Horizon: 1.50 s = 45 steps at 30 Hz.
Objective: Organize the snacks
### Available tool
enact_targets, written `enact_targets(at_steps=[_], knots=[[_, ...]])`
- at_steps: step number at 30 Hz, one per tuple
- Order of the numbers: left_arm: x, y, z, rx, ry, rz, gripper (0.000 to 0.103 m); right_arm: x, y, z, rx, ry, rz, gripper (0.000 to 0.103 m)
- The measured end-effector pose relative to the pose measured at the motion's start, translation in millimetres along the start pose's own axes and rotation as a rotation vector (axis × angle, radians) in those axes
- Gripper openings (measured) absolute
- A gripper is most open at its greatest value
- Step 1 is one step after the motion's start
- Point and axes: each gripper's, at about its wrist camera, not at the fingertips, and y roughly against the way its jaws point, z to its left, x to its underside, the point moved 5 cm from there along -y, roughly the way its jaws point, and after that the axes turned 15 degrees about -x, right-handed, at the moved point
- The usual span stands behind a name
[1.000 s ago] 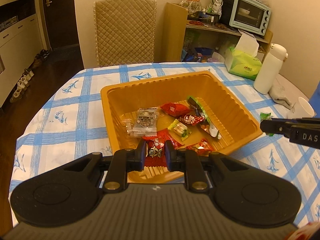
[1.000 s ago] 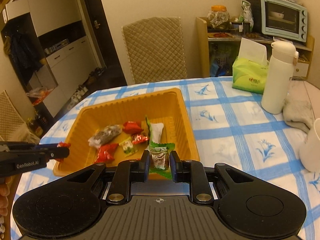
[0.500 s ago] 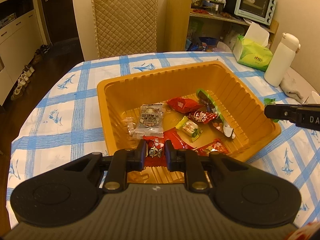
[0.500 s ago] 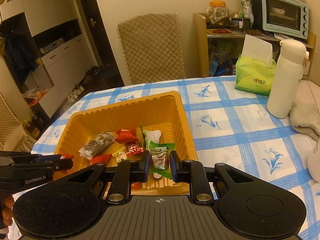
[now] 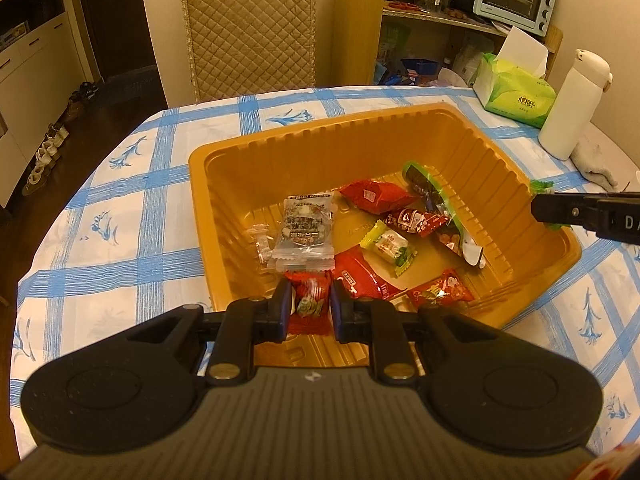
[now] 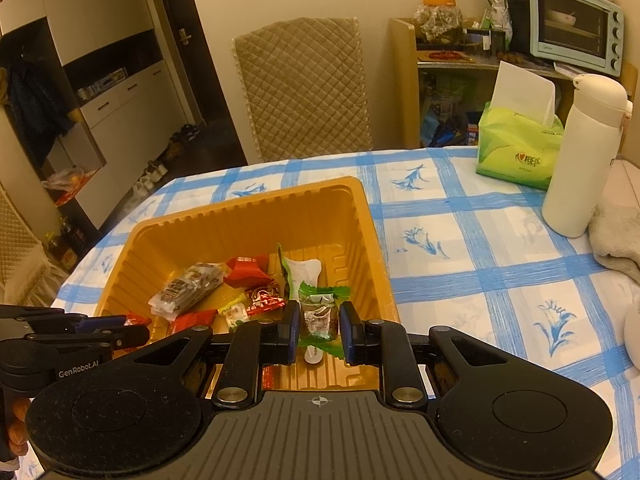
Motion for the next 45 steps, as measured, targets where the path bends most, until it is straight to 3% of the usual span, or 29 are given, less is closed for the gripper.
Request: enact_targets(at_steps=[26,35,37,39,40,45], knots=[[-7.1,3.1,6.3,-0.013,0.02,-0.025,0.033,-3.9,-23.2,-12.5,0.025,0.024,0.033,0.021],[-6.1,9.8,9.5,-0.017,0.037,-0.032,0.044,-7.3,-26.0,-14.0,0.004,0.025,0.015,0.023],[-5.3,14.5,10.5,-0.018,0.042,-0.038,0.05,-6.5,-22.9,-13.4,-0.007,0.017,0.013,0.027],[-4.5,20.6,11.6,-0.014,0.049,-0.046,0.054,-5.0,-17.3,-11.0,-0.015,0.017,0.005,0.055],[-4.1,24.4,12.0,-0.012,0.054,-0.05,0.057,-3.7,-12.5,-9.0,-0.02,0.013,-0.009,0.061],[-0.2,46.0,15.5,-0.005,0.083,-0.065,0.069,3.9,9.7,-0.3,-0.051,-0.017,-0.03,0.076]])
